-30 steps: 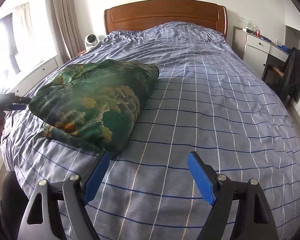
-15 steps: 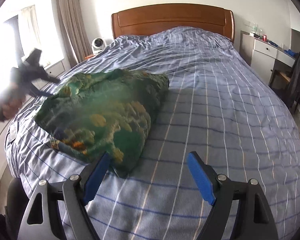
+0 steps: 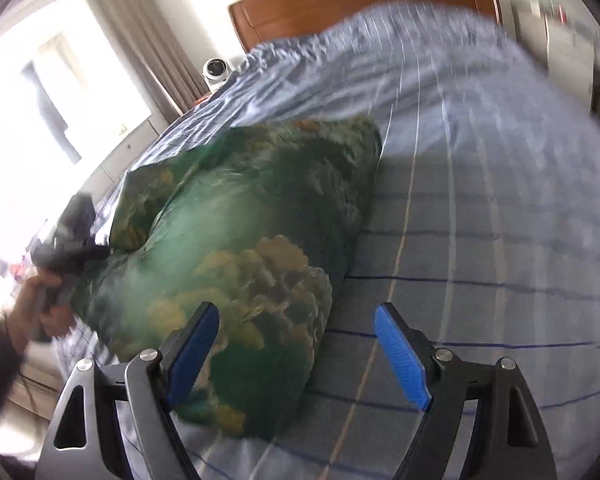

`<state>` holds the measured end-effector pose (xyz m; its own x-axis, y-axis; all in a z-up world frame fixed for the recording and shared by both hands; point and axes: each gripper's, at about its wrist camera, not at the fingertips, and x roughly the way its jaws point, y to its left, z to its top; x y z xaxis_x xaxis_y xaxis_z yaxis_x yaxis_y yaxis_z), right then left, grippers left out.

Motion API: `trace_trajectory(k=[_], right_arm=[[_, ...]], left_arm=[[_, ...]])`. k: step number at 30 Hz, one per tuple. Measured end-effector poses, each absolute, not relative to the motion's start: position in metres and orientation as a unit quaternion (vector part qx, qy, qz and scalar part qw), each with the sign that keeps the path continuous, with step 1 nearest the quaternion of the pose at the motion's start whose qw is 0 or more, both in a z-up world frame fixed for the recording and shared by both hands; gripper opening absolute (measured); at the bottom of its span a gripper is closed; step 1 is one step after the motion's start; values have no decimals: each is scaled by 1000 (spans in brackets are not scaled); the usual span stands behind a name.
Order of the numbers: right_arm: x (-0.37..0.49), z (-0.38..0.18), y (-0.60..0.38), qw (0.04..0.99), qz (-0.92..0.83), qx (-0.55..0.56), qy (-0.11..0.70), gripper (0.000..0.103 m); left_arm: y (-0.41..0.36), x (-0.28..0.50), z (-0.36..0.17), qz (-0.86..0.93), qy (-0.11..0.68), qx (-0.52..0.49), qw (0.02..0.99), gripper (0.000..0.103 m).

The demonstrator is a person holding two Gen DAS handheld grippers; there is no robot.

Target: Fold large clothes

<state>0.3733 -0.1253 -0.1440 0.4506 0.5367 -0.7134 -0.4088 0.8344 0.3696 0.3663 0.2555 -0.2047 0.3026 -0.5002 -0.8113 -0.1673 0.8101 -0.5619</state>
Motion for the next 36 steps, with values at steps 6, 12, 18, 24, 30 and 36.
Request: trace_trajectory(k=[6, 12, 18, 24, 30, 36], right_arm=[[413, -195, -125, 769, 343, 185, 506, 82], [445, -226, -106, 698, 367, 273, 551, 88], [400, -174, -39, 812, 330, 2, 482, 81], [344, -135, -21, 857, 332, -111, 377, 72], [360, -92, -33, 882, 333, -89, 323, 72], [441, -100, -55, 863, 341, -22, 372, 73]], left_arm=[[265, 377, -223, -132, 576, -316, 743, 103], [261, 385, -229, -129, 567, -314, 751, 103], [232, 377, -195, -113, 549, -273, 782, 68], [202, 353, -133, -114, 505, -212, 829, 56], [184, 396, -88, -120, 451, -203, 861, 56], [171, 470, -123, -114, 472, -194, 853, 66]])
